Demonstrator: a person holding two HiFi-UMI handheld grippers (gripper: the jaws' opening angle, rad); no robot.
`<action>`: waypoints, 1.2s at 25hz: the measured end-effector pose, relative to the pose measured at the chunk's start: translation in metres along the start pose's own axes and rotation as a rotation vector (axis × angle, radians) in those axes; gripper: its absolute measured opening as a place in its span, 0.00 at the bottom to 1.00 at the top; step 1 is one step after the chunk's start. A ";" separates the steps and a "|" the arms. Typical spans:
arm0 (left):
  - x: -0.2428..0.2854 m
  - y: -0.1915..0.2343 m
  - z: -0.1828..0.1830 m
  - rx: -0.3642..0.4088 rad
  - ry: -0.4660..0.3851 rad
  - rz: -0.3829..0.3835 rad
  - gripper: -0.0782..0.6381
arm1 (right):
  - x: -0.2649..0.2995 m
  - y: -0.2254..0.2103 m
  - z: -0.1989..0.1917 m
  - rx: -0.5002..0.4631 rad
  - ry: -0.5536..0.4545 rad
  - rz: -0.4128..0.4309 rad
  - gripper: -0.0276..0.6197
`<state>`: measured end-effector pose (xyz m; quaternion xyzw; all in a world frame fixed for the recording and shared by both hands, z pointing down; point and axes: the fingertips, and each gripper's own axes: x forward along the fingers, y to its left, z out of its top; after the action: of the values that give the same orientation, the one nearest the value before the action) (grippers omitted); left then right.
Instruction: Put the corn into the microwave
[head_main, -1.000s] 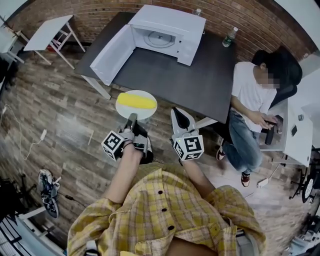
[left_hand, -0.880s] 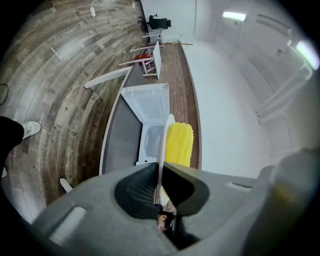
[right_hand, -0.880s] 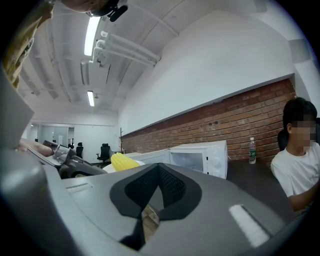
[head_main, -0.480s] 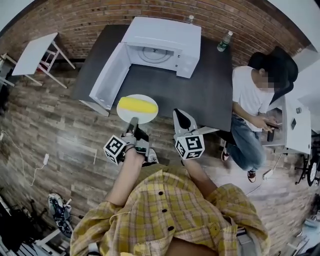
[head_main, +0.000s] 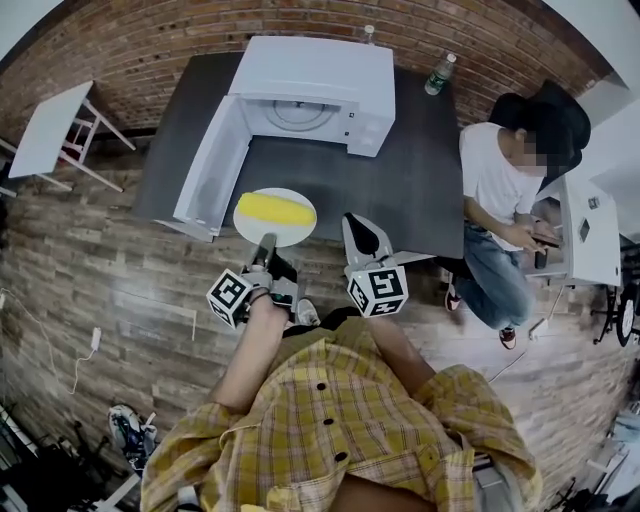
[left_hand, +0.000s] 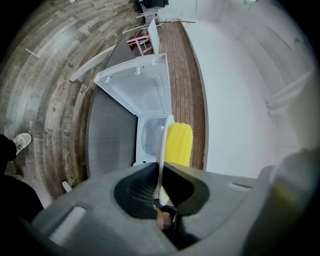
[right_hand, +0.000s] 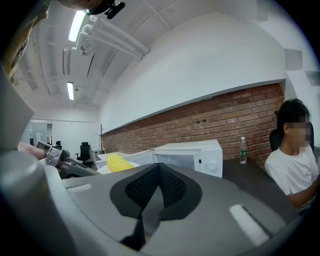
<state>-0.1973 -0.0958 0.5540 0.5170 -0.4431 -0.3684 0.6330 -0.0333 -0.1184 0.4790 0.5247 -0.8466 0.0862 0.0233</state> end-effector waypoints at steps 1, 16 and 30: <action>0.003 0.000 0.001 -0.002 0.002 0.002 0.14 | 0.002 -0.002 0.001 0.002 -0.002 -0.004 0.04; 0.059 -0.004 -0.004 0.009 -0.003 -0.008 0.14 | 0.032 -0.037 -0.001 0.004 -0.019 0.012 0.04; 0.113 0.000 -0.004 -0.007 -0.024 -0.009 0.14 | 0.068 -0.065 -0.001 0.004 -0.026 0.038 0.04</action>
<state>-0.1555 -0.1989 0.5740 0.5125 -0.4470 -0.3790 0.6276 -0.0060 -0.2069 0.4966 0.5097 -0.8564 0.0817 0.0096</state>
